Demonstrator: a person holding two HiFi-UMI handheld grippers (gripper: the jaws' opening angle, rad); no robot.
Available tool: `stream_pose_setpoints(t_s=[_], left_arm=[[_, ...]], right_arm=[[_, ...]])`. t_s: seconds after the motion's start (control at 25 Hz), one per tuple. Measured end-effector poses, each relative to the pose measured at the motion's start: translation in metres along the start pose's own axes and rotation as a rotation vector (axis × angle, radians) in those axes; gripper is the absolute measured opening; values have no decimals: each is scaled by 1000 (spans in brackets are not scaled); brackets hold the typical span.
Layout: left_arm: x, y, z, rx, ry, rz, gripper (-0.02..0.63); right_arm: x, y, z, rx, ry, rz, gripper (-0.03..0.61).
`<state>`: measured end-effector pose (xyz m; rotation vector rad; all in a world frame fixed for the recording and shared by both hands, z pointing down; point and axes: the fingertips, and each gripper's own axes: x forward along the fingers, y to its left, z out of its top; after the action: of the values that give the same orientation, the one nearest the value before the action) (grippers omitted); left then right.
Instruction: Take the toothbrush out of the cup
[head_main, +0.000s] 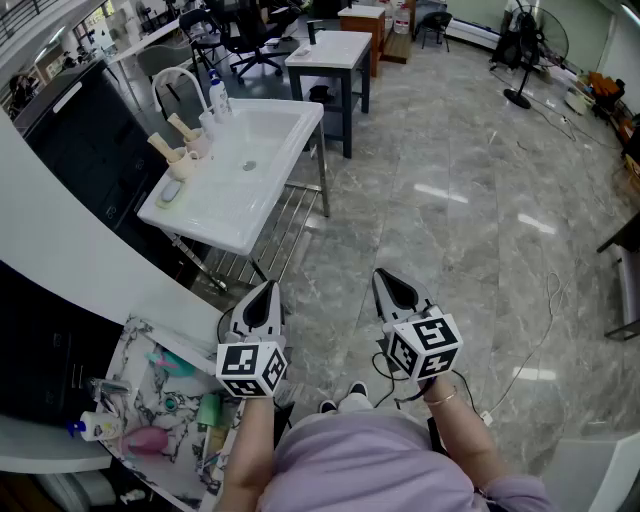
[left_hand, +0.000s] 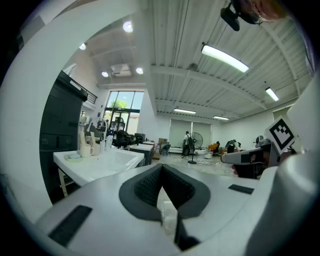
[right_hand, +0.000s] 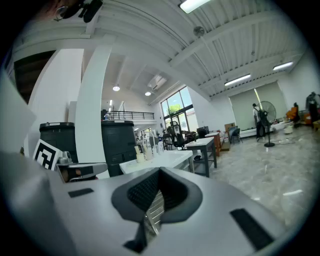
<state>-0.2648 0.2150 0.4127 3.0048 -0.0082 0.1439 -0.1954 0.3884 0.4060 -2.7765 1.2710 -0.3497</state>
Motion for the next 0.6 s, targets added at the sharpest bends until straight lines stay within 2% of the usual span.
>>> stream_pose_setpoints(t_s=[0.36,0.52,0.6], left_arm=[[16,-5,-10,-2,34,37,0],[21,-3,-13,-12,34,62,3],[22,-3,-14,-15,37,68,34]], right_arm=[[-3,-17,2,-50,-22,-33,3],[-1,-26,0,-34,-26,-38,3],[0,-31,-1,-31,-19,-44,16]])
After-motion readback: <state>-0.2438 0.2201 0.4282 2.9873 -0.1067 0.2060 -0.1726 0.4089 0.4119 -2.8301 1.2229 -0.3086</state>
